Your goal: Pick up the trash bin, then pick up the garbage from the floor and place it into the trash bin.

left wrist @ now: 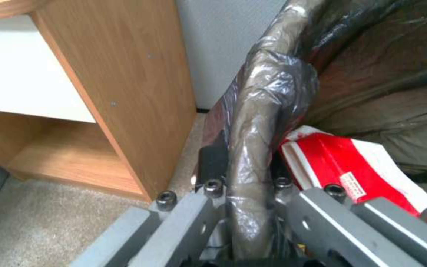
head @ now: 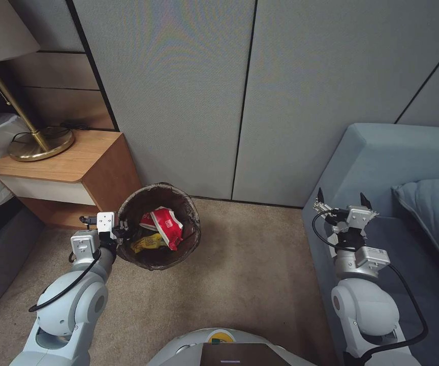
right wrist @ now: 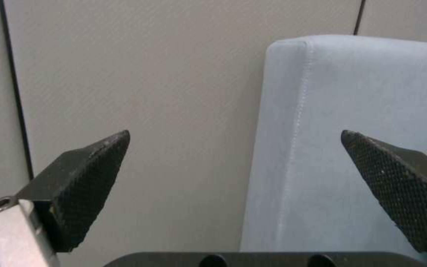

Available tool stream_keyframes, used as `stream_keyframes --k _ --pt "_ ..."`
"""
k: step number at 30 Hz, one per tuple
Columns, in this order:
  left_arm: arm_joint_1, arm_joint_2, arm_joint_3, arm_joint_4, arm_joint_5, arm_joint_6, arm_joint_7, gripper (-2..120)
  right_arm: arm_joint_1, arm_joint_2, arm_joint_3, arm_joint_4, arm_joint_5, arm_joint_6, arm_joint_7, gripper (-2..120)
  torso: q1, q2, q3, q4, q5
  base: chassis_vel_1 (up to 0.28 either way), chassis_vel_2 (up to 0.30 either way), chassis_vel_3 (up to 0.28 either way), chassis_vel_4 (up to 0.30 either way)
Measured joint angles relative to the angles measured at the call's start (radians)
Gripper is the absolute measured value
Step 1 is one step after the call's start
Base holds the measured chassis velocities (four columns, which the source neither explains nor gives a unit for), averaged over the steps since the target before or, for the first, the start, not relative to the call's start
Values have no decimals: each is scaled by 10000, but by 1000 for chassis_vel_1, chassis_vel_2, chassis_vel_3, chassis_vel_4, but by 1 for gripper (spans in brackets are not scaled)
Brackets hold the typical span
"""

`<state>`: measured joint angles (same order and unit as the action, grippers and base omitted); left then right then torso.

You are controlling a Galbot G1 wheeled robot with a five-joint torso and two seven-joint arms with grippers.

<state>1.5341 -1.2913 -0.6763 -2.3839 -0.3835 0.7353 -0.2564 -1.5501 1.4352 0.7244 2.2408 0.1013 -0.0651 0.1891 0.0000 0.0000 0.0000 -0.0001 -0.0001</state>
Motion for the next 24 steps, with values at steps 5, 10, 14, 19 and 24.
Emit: stream_keyframes --k 5,10,14,19,24 --pt "11 -98 -9 -31 87 0 -95 0 -164 76 -9 143 -92 128 -26 100 0 0 0 -2 1 0 0 0 0" --pt "63 -147 -115 -35 85 0 -113 0 -496 256 -110 257 -221 330 -159 100 0 0 0 1 0 10 10 7 8" --pt "80 -159 -169 -45 45 0 -116 0 -639 329 -181 258 -259 411 -169 100 0 0 0 1 0 52 53 44 38" --pt "111 -191 -247 -53 -12 0 -150 0 -866 402 -400 290 -347 535 -177 100 0 0 0 0 0 42 49 59 49" --pt "141 -197 -450 -65 -124 0 -179 0 -924 491 -559 264 -519 678 -192 100 0 0 0 0 0 58 63 54 56"
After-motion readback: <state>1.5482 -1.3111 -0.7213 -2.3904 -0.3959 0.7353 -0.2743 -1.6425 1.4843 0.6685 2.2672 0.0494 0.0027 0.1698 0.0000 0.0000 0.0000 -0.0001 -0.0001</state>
